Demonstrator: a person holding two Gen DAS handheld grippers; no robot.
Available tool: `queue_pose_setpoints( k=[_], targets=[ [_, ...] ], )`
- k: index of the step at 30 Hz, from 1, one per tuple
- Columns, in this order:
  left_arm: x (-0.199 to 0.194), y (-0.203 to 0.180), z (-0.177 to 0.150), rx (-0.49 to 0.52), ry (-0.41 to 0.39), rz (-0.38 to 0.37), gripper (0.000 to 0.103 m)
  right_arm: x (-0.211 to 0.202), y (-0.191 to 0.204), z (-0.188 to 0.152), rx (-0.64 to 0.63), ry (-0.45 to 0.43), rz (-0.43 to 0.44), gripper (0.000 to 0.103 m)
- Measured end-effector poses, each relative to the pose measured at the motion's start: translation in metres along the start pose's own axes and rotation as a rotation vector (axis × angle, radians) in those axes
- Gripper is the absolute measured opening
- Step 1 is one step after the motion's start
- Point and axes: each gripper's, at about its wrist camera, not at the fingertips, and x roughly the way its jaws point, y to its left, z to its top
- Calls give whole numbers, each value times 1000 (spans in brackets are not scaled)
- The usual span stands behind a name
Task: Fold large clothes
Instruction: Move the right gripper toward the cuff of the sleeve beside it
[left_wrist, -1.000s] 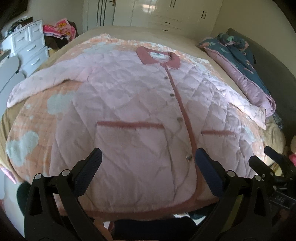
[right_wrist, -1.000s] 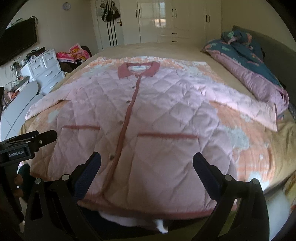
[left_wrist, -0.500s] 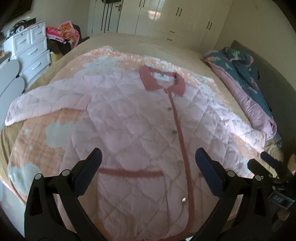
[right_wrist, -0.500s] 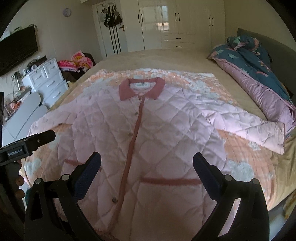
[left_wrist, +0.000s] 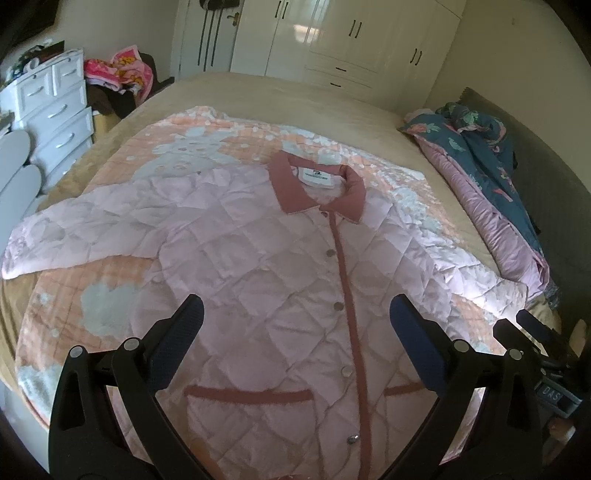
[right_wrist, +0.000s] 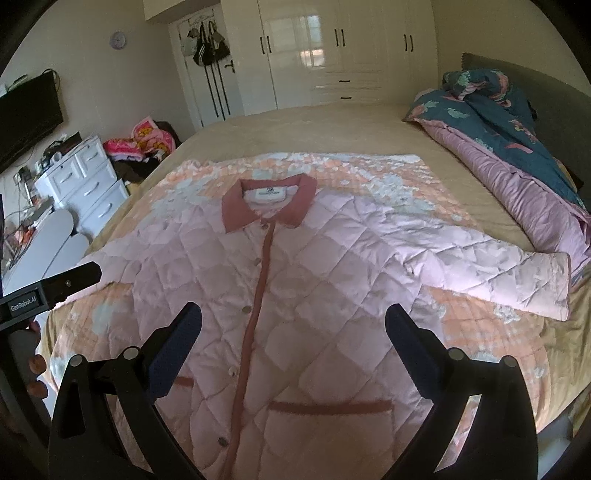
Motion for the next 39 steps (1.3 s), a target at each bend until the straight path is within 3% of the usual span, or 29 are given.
queue_pose_setpoints(
  k=[16,39],
  targets=[
    [73,-24,30,12,56,-6,95,45,-88,25,185,-14,-149,99],
    [181,-78,36,84,164,38,95,94,-271,-9,555,32,-340,99]
  ],
)
